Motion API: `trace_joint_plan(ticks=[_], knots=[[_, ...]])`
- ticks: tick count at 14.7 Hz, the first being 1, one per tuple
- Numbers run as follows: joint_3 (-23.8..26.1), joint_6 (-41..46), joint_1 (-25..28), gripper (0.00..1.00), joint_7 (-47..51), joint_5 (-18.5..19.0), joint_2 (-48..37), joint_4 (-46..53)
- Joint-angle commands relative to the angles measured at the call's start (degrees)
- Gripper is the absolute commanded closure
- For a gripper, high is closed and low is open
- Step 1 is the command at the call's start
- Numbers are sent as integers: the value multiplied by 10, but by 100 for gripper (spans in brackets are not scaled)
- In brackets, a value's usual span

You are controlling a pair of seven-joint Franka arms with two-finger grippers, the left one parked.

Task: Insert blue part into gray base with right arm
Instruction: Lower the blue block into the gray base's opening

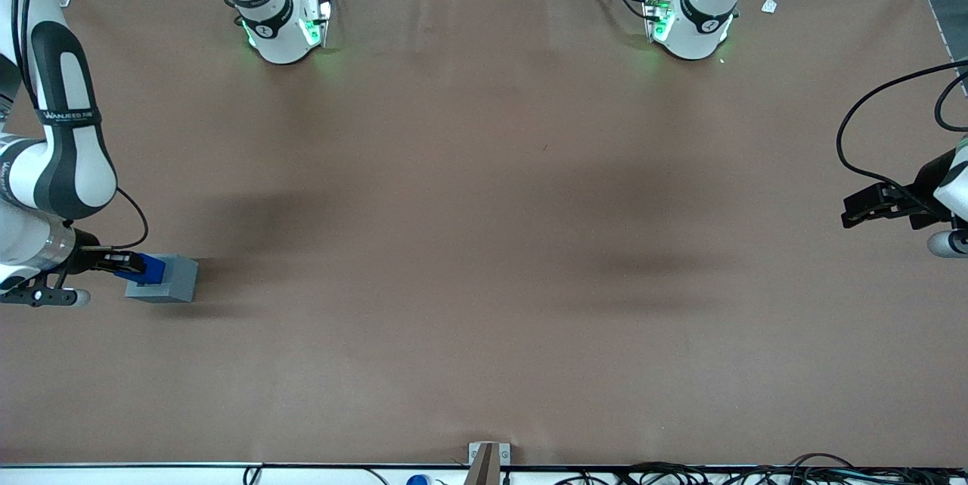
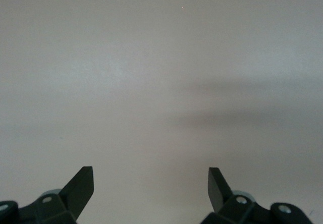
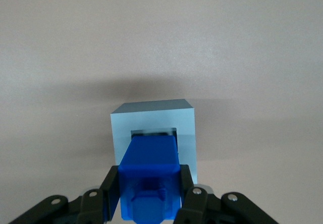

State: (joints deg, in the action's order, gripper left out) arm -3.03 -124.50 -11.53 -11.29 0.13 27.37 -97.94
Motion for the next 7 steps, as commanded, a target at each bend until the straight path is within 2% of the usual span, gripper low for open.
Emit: trace_joint_plan(ticks=[1, 7], knots=[[4, -4, -4, 91, -4, 5, 1, -1], [5, -4, -4, 91, -4, 5, 5, 0]])
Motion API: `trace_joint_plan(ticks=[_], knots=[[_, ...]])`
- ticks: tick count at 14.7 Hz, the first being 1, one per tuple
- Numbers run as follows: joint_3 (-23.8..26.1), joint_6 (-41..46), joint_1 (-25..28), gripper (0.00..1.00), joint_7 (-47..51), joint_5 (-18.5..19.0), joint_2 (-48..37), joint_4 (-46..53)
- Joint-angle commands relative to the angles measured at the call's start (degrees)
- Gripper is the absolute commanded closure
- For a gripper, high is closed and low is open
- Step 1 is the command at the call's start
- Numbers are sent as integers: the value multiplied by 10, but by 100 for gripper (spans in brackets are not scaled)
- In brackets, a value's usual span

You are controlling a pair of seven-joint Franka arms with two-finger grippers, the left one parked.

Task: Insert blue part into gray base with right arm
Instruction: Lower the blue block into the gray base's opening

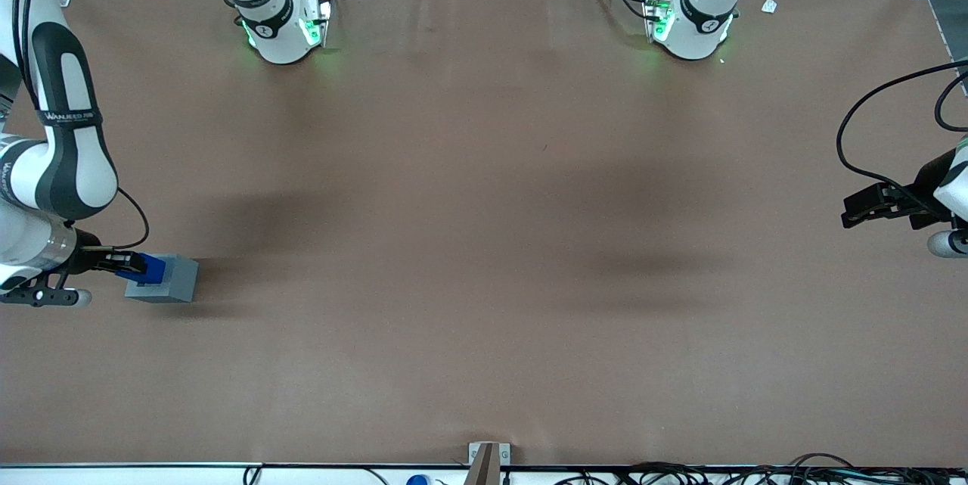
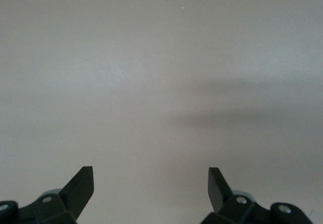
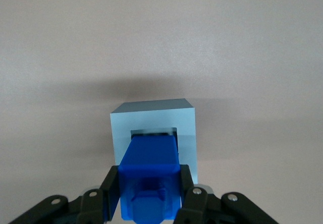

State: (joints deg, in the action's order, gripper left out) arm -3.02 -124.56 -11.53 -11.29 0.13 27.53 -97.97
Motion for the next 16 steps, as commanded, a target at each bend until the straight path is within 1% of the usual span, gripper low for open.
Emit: trace_joint_plan(ticks=[1, 4, 16], knots=[[5, -4, -5, 91, -4, 5, 5, 1], [5, -15, -4, 91, -4, 4, 9, -1], [5, -9, -2, 92, -1, 6, 11, 21]])
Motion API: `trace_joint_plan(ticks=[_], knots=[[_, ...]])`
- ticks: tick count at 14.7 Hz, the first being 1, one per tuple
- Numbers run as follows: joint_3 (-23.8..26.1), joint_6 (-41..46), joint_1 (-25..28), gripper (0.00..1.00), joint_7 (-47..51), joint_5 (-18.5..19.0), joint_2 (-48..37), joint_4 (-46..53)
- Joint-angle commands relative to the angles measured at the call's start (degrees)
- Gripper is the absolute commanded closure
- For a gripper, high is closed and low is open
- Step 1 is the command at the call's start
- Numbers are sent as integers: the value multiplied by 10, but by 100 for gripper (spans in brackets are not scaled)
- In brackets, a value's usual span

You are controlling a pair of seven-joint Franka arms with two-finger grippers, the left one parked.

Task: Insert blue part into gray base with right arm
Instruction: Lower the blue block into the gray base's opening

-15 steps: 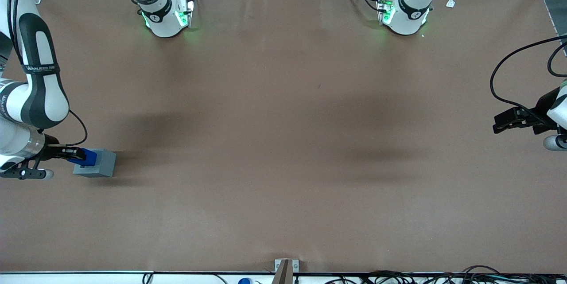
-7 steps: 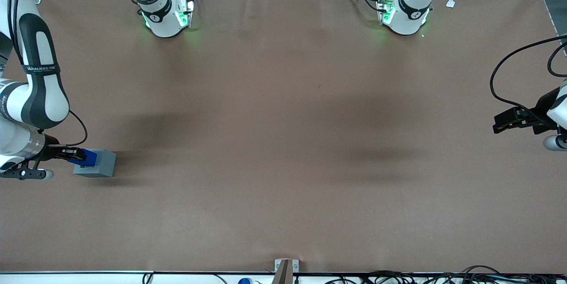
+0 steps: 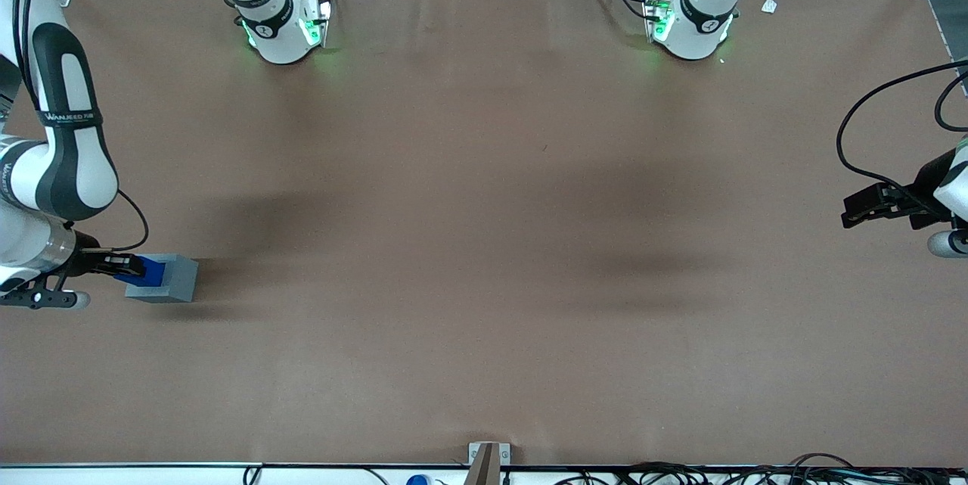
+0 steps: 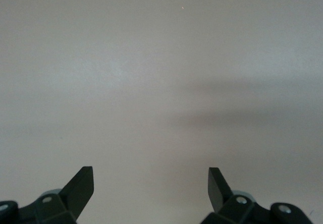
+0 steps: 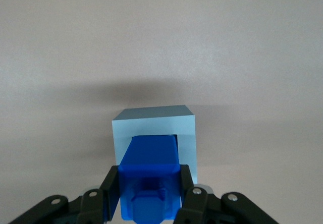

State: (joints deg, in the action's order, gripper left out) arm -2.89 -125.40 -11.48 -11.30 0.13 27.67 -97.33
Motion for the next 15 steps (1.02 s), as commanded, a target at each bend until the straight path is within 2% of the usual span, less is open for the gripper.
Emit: trace_joint_plan(ticks=[1, 15], knots=[[3, 0, -2, 92, -2, 6, 10, 14], [3, 1, -6, 91, -3, 5, 22, 11]])
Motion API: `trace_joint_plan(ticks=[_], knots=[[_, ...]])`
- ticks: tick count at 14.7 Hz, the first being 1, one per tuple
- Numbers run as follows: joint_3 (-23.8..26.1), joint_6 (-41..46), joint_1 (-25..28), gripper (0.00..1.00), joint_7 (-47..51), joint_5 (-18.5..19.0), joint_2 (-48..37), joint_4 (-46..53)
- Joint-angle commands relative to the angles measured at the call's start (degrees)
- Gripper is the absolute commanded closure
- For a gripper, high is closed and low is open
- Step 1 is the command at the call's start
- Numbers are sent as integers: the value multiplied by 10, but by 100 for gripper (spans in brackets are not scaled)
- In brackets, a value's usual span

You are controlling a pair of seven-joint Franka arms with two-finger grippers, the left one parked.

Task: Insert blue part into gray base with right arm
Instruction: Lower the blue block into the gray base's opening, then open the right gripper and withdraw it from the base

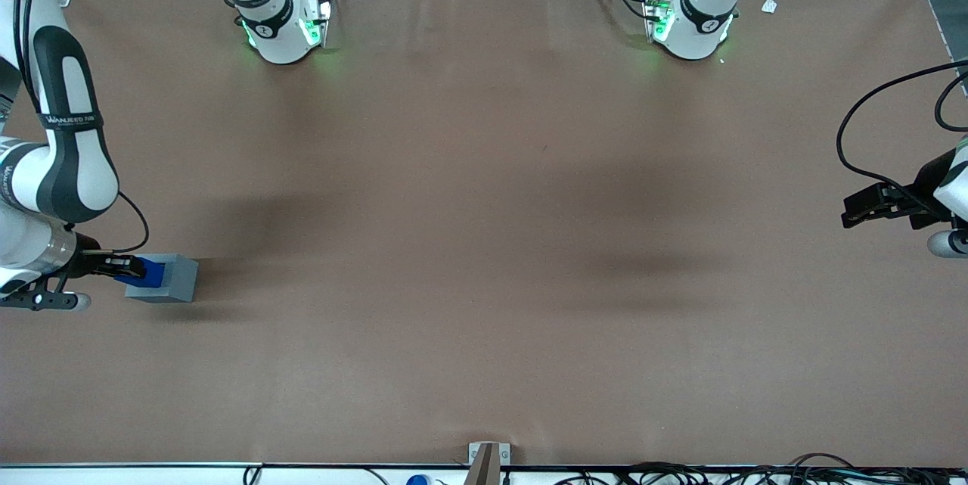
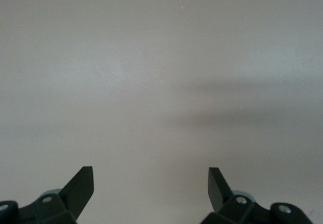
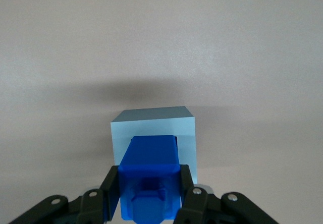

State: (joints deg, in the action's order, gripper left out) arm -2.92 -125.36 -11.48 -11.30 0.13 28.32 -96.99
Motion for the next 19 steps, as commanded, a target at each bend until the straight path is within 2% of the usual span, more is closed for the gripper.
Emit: trace_joint_plan(ticks=[1, 6, 12, 13, 14, 15, 16, 19], knots=[[4, 1, -6, 91, -3, 5, 16, 8], [4, 38, -7, 91, -1, 4, 15, 9], [4, 37, -9, 91, -3, 4, 16, 10], [4, 35, -9, 87, -2, 3, 16, 9], [4, 35, -9, 79, -2, 4, 18, 10], [4, 35, -7, 21, 0, 4, 19, 10], [4, 35, -8, 0, -3, 4, 19, 10], [4, 42, -5, 0, 1, 4, 19, 30]])
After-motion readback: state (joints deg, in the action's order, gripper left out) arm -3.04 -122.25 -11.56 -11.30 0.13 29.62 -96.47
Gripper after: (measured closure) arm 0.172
